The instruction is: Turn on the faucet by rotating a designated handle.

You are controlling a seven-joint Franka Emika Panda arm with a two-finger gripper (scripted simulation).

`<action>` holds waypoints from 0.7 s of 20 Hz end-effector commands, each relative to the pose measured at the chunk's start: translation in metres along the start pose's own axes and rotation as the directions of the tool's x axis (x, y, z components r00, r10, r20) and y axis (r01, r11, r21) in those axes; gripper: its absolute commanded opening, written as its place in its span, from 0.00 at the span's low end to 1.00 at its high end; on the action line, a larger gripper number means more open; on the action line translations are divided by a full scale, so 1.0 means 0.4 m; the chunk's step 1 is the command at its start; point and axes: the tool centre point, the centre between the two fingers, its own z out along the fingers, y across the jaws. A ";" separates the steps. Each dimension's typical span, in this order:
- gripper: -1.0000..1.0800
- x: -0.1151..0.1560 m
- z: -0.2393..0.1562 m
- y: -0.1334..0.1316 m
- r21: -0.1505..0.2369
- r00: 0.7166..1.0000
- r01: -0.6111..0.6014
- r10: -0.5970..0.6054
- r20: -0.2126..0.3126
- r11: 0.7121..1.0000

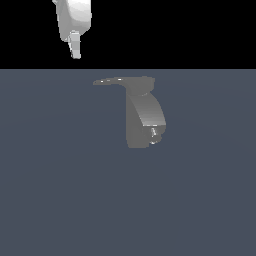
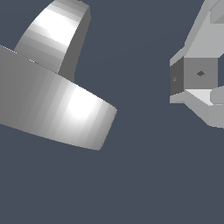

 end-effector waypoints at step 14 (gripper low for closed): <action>0.00 0.161 0.122 -0.181 0.005 0.939 -0.344 0.344 -0.009 0.939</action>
